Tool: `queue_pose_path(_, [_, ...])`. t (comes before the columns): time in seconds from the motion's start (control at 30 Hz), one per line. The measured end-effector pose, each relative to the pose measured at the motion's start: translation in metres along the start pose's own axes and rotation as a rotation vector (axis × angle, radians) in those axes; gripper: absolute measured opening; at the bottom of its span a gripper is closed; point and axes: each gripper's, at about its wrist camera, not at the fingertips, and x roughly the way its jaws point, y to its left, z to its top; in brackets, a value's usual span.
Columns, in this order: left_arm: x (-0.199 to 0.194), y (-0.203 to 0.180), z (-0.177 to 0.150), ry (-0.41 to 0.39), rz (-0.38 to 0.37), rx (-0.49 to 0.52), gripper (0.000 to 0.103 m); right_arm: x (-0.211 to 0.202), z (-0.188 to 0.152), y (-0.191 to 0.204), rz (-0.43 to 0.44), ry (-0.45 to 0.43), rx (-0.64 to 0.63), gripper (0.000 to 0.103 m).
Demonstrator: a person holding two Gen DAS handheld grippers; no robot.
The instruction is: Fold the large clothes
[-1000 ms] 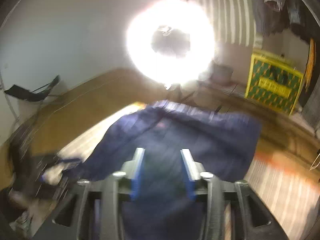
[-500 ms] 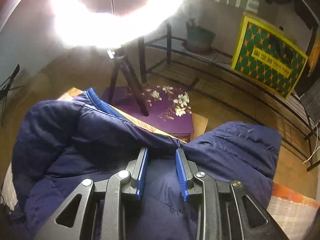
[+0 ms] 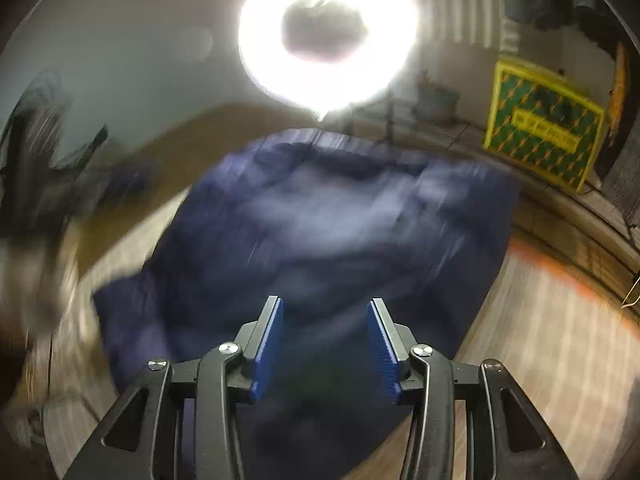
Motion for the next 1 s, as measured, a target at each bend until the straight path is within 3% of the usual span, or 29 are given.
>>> queue_pose_path(0.1, [0.044, 0.007, 0.018, 0.042, 0.105, 0.018, 0.061, 0.001, -0.030, 0.017, -0.034, 0.021, -0.074, 0.046])
queue_pose_path(0.2, [0.090, 0.034, 0.012, 0.155, 0.162, -0.067, 0.061, -0.002, -0.046, 0.026, -0.075, 0.020, -0.148, 0.046])
queue_pose_path(0.27, [0.115, 0.052, -0.002, 0.215, 0.143, -0.119, 0.063, -0.006, -0.052, 0.024, -0.061, 0.022, -0.137, 0.046])
queue_pose_path(0.47, [0.101, 0.068, -0.009, 0.210, 0.093, -0.163, 0.065, -0.014, -0.067, 0.023, -0.055, 0.057, -0.143, 0.046])
queue_pose_path(0.57, [0.063, 0.102, -0.006, 0.146, -0.049, -0.310, 0.065, -0.025, -0.059, 0.004, 0.028, 0.074, -0.055, 0.051])
queue_pose_path(0.63, [0.052, 0.135, -0.014, 0.142, -0.170, -0.456, 0.072, -0.037, -0.055, -0.017, 0.091, 0.030, 0.059, 0.068])
queue_pose_path(0.67, [0.051, 0.151, -0.019, 0.152, -0.234, -0.530, 0.075, -0.042, -0.055, -0.025, 0.103, -0.001, 0.103, 0.082])
queue_pose_path(0.7, [0.054, 0.164, -0.025, 0.175, -0.300, -0.596, 0.075, -0.047, -0.054, -0.038, 0.109, -0.048, 0.170, 0.089])
queue_pose_path(0.73, [0.056, 0.174, -0.033, 0.198, -0.363, -0.644, 0.075, -0.049, -0.053, -0.049, 0.118, -0.074, 0.222, 0.090])
queue_pose_path(0.9, [0.073, 0.183, -0.060, 0.290, -0.492, -0.704, 0.076, -0.024, -0.051, -0.099, 0.199, -0.059, 0.435, 0.090])
queue_pose_path(1.0, [0.076, 0.173, -0.065, 0.327, -0.491, -0.646, 0.077, -0.003, -0.050, -0.118, 0.250, -0.032, 0.521, 0.090])
